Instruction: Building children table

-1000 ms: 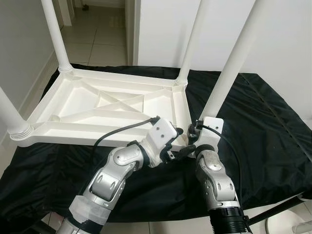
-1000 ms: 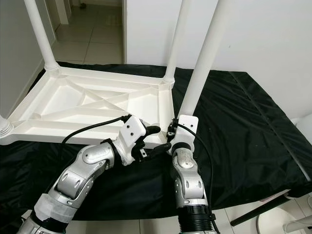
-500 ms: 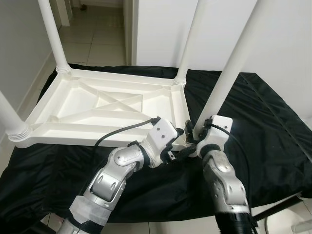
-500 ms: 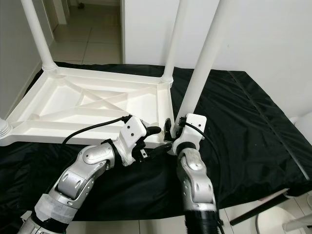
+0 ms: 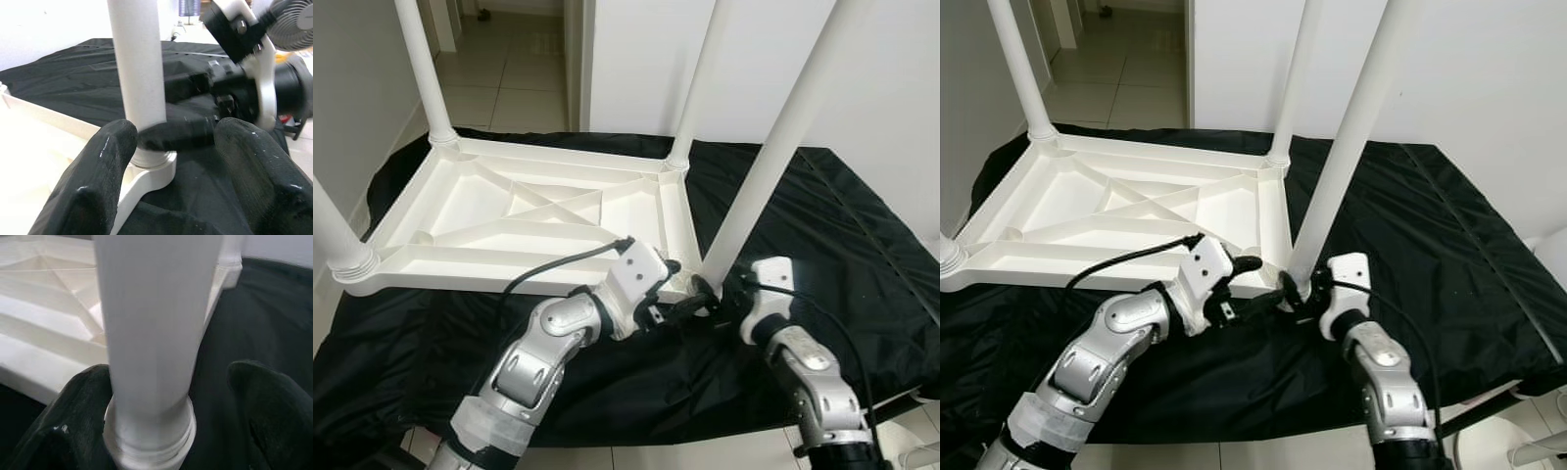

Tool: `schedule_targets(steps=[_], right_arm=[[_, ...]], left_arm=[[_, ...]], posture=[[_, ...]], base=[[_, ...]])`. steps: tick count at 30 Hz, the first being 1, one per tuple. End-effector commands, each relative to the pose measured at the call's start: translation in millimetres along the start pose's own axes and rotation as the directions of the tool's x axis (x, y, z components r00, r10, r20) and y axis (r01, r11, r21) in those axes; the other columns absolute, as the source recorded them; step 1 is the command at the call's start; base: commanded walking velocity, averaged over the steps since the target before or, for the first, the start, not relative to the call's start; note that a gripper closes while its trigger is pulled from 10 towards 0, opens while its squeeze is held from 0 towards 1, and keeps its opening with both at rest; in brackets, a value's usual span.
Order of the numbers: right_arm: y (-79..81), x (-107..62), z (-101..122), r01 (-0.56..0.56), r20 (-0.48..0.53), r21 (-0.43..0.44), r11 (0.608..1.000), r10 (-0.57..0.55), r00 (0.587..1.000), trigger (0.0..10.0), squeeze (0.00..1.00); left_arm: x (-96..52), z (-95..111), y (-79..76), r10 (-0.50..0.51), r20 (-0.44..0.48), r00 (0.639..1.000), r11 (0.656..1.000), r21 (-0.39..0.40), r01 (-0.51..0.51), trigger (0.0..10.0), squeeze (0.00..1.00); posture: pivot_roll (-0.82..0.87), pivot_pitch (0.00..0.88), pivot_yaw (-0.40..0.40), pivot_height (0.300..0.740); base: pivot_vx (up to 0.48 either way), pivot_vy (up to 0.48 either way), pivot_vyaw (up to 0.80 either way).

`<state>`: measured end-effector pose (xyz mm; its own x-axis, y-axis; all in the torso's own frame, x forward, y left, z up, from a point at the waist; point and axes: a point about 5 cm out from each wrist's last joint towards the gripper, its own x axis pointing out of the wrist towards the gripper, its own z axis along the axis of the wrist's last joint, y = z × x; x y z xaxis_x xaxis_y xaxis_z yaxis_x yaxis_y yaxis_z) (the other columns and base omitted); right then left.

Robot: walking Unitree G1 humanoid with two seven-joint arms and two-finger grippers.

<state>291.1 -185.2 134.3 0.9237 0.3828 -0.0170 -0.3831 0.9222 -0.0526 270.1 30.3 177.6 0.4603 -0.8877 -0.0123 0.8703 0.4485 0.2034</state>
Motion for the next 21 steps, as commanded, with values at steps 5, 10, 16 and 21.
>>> schedule_targets(steps=[5,10,16,21], right_arm=[[-5.6,7.3,2.0,-0.136,-0.011,-0.049,0.989,0.136,0.991,10.0,0.0],[-4.7,16.0,2.7,-0.231,-0.035,-0.087,0.969,0.229,0.973,10.0,0.0],[-2.7,21.8,-0.7,-0.277,-0.059,-0.118,0.954,0.272,0.961,10.0,0.0],[0.9,32.0,-10.0,-0.328,-0.102,-0.128,0.936,0.317,0.943,0.0,0.0]], left_arm=[[2.6,2.3,1.4,0.021,0.005,1.0,1.0,0.018,-0.021,10.0,0.0],[3.5,4.5,3.9,0.022,0.007,1.0,1.0,0.021,-0.022,10.0,0.0],[4.0,5.0,4.0,0.023,0.009,1.0,0.999,0.022,-0.023,10.0,0.0],[5.5,5.8,3.1,0.027,0.015,1.0,0.999,0.022,-0.027,10.0,0.0]], posture=[[-0.04,0.0,-0.074,0.74],[-0.03,0.0,-0.067,0.74],[-0.04,0.0,-0.064,0.74],[-0.03,0.0,-0.066,0.74]], base=[[0.0,0.0,0.0],[0.0,0.0,0.0],[0.0,0.0,0.0],[0.0,0.0,0.0]])
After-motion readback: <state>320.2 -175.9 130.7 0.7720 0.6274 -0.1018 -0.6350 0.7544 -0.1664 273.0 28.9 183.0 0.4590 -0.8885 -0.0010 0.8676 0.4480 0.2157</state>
